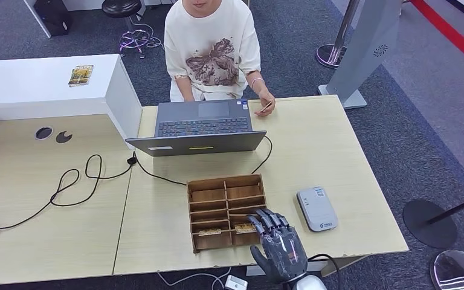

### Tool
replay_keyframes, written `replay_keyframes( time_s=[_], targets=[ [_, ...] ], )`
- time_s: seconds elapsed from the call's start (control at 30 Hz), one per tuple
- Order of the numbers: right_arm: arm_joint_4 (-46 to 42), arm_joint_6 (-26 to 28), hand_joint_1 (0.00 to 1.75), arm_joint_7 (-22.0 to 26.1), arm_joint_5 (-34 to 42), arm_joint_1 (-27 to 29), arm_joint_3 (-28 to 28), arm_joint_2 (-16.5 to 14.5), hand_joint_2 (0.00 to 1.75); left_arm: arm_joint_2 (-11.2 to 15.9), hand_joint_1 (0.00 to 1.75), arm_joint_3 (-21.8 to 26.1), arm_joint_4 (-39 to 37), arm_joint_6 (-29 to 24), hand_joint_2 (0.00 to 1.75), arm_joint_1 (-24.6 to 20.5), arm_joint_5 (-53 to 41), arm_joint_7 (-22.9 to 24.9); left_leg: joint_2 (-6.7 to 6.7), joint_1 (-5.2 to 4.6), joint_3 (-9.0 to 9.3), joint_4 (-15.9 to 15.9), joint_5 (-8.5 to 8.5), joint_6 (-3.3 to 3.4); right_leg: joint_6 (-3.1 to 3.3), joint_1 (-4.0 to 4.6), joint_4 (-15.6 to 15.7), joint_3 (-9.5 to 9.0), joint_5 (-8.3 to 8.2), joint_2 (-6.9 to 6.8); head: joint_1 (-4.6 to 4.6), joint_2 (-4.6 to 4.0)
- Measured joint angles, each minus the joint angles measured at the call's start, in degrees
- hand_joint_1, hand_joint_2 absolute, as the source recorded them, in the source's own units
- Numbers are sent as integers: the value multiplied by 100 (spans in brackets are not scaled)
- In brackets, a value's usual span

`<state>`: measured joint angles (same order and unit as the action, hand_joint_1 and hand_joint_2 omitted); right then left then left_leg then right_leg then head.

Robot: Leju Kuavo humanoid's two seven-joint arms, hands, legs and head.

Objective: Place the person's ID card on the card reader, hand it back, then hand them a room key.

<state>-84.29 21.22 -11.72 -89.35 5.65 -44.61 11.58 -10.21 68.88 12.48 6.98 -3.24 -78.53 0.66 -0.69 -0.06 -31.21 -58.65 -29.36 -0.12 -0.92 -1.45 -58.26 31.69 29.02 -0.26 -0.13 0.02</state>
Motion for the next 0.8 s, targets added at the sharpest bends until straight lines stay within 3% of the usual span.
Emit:
replay_keyframes(
  time_s=[0.13,0.43,0.53,0.67,0.73,0.8],
  targets=[
    [67,-4,60,-41,-43,-31,-8,-24,175,2,0,-1,0,9,175,0,-1,-1,0,0,0,0,0,0,0,0,0,0,0,0,0,0],
    [206,-49,79,-550,-66,-288,-354,-26,175,8,0,1,0,21,175,0,-11,-19,0,0,0,0,0,0,0,0,0,0,0,1,0,-1],
    [243,-61,90,-634,-66,-363,-462,-25,175,10,0,-1,0,25,175,0,-11,-23,0,1,0,0,0,0,0,0,0,0,0,1,1,-1],
    [263,-66,125,-687,-66,-415,-558,-19,175,11,0,0,0,26,175,0,-9,-26,0,1,0,0,0,0,0,0,0,0,0,0,0,1],
    [263,-66,130,-690,-66,-434,-580,-14,175,11,0,-1,0,27,175,0,-9,-26,0,1,0,0,0,0,0,0,0,0,0,1,0,1],
    [262,-63,123,-693,-66,-455,-609,-7,175,11,0,-1,0,28,175,0,-9,-26,1,1,0,0,0,0,0,0,0,0,0,1,0,1]
  ],
)
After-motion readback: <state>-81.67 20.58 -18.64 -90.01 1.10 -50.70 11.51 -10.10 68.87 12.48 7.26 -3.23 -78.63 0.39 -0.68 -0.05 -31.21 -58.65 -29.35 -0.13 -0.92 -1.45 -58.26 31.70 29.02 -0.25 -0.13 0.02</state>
